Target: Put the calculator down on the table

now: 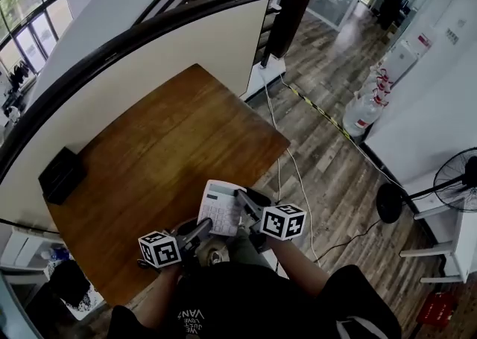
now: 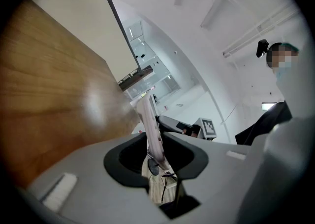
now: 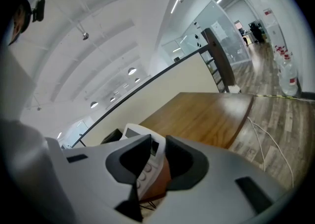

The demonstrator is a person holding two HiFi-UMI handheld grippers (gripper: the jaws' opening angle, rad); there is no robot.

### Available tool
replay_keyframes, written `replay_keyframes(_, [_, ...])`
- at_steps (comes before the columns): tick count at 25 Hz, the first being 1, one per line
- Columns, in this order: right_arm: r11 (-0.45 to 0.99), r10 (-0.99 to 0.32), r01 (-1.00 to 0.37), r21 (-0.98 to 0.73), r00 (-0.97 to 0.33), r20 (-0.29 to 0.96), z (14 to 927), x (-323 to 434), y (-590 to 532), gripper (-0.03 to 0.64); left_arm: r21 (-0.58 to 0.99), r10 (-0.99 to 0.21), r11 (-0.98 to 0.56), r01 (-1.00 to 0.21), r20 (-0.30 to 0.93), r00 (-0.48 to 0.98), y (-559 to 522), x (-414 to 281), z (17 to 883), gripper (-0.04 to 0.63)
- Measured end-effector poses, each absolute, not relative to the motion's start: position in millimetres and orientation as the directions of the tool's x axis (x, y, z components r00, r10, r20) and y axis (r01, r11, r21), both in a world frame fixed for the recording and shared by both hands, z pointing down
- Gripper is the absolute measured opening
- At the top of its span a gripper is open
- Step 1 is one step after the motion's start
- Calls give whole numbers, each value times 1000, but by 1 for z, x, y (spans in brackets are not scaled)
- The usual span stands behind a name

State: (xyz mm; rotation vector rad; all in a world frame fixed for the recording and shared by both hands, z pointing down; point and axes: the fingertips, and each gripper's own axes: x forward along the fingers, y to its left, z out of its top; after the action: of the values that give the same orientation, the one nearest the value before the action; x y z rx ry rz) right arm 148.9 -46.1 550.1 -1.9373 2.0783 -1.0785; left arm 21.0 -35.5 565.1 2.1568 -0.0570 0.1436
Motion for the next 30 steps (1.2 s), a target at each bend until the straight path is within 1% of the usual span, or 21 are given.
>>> replay_keyframes(7, [57,-870,-838,-542,-308,385,551,169,-108,69,823,-116,-543,-168,125,985,-81,43,568,104])
replay_keyframes(14, [189,-794,-819,-542,-452,407,559,174,-176,69,823,-272,-501,-267,142,952,-129,54,576,104])
replay_keyframes(21, [315,-720,-796,-517,-556,416,563,175,-233,70,817,-397,-454,-355,171,902,-167,65,584,104])
replay_keyframes(24, [355,-694,-787,-505,-583,421,565,174,-251,71,806,-430,-435,-401,204,879,-180,69,589,104])
replay_keyframes(30, [410,-638,-770,-489,-626,449,581,172,-286,70,781,-478,-363,-508,313,821,-205,75,608,104])
